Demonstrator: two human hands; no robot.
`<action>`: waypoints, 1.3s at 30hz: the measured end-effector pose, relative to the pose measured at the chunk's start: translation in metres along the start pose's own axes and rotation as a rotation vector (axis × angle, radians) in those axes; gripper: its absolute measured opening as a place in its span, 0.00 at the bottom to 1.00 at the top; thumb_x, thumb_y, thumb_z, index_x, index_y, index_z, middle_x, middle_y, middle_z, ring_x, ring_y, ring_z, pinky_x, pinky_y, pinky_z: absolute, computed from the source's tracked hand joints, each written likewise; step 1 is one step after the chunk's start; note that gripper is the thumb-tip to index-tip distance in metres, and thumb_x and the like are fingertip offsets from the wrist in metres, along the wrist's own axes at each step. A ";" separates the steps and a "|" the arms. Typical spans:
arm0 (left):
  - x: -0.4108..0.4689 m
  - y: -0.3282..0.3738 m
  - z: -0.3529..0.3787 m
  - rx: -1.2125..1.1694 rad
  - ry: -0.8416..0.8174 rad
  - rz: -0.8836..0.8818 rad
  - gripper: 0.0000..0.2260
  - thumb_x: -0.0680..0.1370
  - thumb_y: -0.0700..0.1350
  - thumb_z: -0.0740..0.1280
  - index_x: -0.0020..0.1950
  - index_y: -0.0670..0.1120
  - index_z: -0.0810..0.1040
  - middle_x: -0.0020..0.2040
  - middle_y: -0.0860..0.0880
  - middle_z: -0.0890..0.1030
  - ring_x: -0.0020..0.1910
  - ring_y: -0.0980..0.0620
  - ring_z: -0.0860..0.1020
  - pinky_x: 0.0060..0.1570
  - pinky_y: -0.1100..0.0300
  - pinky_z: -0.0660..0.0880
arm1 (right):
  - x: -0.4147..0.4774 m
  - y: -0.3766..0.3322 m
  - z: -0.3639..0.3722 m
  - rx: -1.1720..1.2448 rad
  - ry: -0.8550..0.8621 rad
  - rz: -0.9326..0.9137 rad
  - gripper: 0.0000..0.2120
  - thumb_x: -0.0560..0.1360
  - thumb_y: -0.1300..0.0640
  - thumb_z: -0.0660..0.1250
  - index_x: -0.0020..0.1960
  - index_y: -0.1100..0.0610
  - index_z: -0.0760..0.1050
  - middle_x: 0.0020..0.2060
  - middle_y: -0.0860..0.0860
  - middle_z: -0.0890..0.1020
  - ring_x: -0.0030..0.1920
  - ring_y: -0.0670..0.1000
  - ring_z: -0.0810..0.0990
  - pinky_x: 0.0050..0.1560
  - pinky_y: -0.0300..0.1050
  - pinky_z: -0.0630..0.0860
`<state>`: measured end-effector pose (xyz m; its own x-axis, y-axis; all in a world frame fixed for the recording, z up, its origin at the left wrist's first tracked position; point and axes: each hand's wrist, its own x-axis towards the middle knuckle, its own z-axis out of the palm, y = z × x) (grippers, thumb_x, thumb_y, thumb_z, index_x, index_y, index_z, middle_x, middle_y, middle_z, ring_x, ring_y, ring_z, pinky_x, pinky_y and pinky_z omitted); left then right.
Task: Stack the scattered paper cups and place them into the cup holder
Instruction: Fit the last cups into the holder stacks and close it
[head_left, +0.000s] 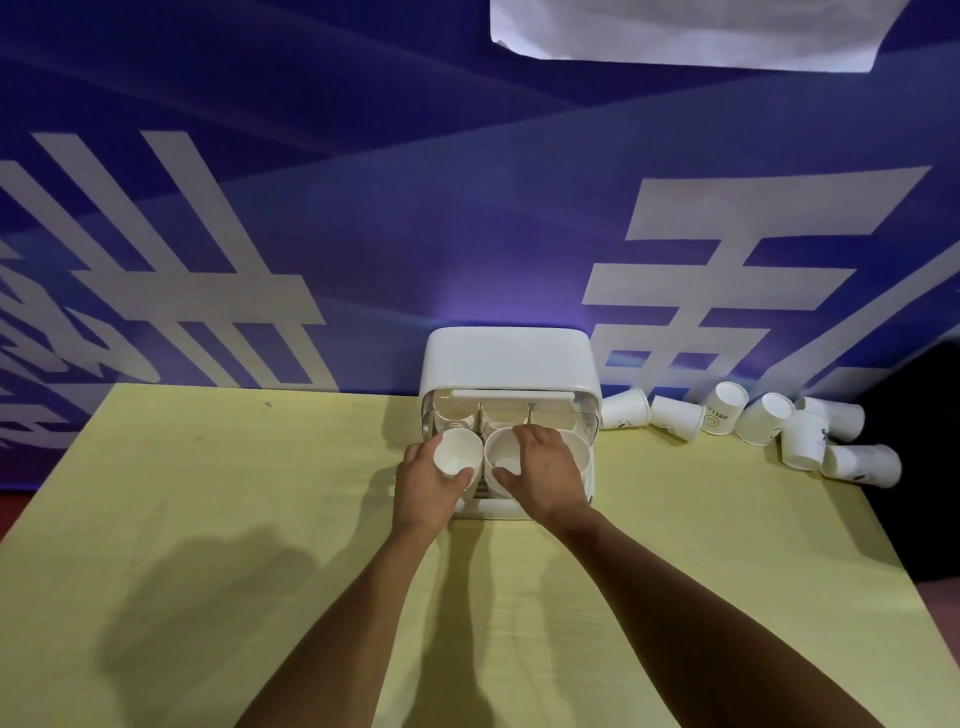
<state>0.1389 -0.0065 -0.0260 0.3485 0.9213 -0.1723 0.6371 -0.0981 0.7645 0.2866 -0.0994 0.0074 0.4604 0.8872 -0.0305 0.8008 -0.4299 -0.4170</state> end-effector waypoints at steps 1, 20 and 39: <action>0.000 0.000 0.001 -0.003 -0.001 -0.001 0.32 0.71 0.50 0.76 0.73 0.47 0.71 0.65 0.47 0.73 0.63 0.45 0.74 0.64 0.51 0.72 | 0.000 0.001 0.000 -0.003 -0.002 0.002 0.27 0.74 0.45 0.70 0.68 0.57 0.71 0.63 0.54 0.77 0.64 0.56 0.72 0.63 0.49 0.70; -0.006 0.016 -0.007 0.073 0.055 0.004 0.28 0.70 0.51 0.76 0.69 0.49 0.74 0.65 0.48 0.73 0.62 0.45 0.75 0.59 0.51 0.75 | -0.011 0.009 -0.009 0.040 0.003 0.009 0.33 0.74 0.45 0.72 0.73 0.58 0.67 0.70 0.54 0.73 0.70 0.56 0.69 0.70 0.50 0.66; -0.031 0.103 0.058 -0.001 -0.232 0.237 0.16 0.71 0.49 0.77 0.54 0.53 0.77 0.49 0.55 0.81 0.48 0.55 0.79 0.51 0.58 0.77 | -0.053 0.102 -0.076 0.035 0.067 0.219 0.33 0.76 0.42 0.70 0.75 0.54 0.65 0.71 0.53 0.73 0.69 0.55 0.71 0.69 0.49 0.68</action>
<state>0.2338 -0.0671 0.0221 0.6343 0.7627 -0.1259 0.5186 -0.2990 0.8010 0.3727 -0.2027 0.0355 0.6472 0.7597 -0.0634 0.6658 -0.6038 -0.4384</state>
